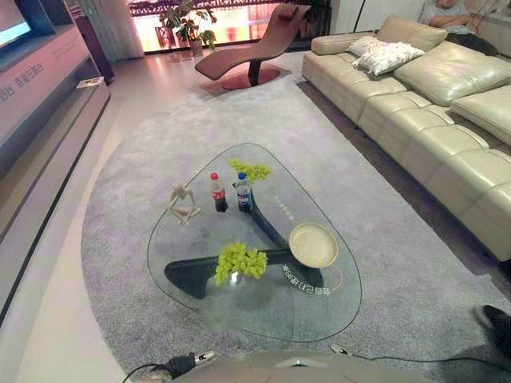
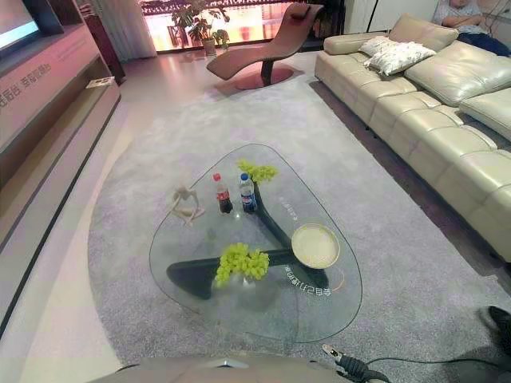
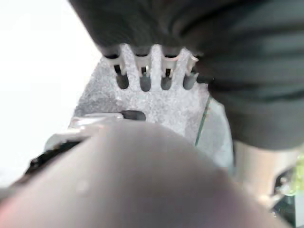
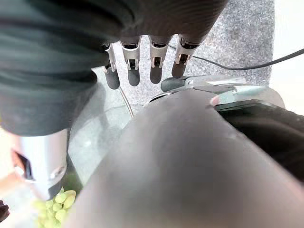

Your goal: Pick up fruits into the plate

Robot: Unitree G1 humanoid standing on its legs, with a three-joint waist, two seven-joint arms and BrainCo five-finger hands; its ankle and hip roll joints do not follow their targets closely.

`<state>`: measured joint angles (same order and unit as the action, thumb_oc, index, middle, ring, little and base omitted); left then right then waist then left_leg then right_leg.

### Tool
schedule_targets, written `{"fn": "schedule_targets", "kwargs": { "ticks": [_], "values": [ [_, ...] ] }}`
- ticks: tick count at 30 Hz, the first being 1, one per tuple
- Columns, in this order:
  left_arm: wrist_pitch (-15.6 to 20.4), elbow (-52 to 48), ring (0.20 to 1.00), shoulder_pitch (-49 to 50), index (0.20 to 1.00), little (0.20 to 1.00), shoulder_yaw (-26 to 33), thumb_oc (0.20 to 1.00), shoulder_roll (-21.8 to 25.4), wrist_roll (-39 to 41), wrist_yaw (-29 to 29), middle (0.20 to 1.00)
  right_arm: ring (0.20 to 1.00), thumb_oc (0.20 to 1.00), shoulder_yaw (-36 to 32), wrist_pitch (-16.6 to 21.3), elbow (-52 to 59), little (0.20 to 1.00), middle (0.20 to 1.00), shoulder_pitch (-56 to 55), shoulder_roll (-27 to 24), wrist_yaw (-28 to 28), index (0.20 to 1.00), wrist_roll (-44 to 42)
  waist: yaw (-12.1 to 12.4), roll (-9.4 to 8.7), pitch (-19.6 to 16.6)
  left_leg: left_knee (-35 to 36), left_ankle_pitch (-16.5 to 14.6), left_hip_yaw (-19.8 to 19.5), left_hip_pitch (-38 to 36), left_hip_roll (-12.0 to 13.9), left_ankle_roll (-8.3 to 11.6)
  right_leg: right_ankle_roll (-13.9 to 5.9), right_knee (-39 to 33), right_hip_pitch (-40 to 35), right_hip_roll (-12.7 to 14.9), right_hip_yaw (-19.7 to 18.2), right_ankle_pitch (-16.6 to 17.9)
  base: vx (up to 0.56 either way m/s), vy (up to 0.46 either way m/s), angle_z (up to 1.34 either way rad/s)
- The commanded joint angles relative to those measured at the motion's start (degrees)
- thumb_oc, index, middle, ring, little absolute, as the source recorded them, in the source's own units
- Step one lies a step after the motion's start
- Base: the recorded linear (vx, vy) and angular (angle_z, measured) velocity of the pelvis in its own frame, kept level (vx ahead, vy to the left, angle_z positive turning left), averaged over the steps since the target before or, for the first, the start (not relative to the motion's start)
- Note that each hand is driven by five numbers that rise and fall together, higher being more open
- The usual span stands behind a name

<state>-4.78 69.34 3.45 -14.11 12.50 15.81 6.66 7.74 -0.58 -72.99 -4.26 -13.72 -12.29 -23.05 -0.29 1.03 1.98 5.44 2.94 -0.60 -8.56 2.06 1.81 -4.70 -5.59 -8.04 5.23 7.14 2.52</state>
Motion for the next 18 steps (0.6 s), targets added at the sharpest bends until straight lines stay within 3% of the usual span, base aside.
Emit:
{"fn": "schedule_targets", "kwargs": {
  "ticks": [1, 4, 18],
  "values": [
    [1.73, 3.49, 1.000, -5.62, 1.000, 1.000, 0.74, 1.000, -1.35, -0.32, -1.58, 1.000, 1.000, 1.000, 0.91, 0.54, -2.63, 1.000, 1.000, 6.05, 1.78, -0.98, 1.000, 0.33, 0.55, -0.42, 4.35, -0.44, -8.25, 3.10, -3.17, -3.90, -2.43, -0.10, 1.85, -1.58, -1.05, -0.33, -3.16, 0.10, 0.020, -0.31],
    [0.17, 3.36, 1.000, -5.90, 1.000, 1.000, 1.02, 1.000, -1.17, 0.54, -1.99, 1.000, 1.000, 1.000, 0.78, 0.35, -2.63, 1.000, 1.000, 6.43, 1.38, -1.08, 1.000, 0.36, 0.61, -0.21, 4.68, -0.44, -8.26, 3.16, -3.11, -3.92, -2.47, -0.07, 1.96, -1.44, -1.03, -0.21, -3.25, -0.01, 0.004, -0.02],
    [0.33, 3.84, 1.000, -4.92, 1.000, 1.000, 0.06, 1.000, -1.14, -5.18, -5.33, 1.000, 1.000, 1.000, 0.82, 0.27, -3.62, 1.000, 1.000, 6.30, 1.33, -1.29, 1.000, 0.30, 0.85, -0.32, 5.17, -0.44, -8.13, 2.84, -3.06, -3.83, -2.42, -0.06, 1.93, -1.39, -1.16, -0.33, -3.20, 0.03, -0.011, 0.00]
  ]
}}
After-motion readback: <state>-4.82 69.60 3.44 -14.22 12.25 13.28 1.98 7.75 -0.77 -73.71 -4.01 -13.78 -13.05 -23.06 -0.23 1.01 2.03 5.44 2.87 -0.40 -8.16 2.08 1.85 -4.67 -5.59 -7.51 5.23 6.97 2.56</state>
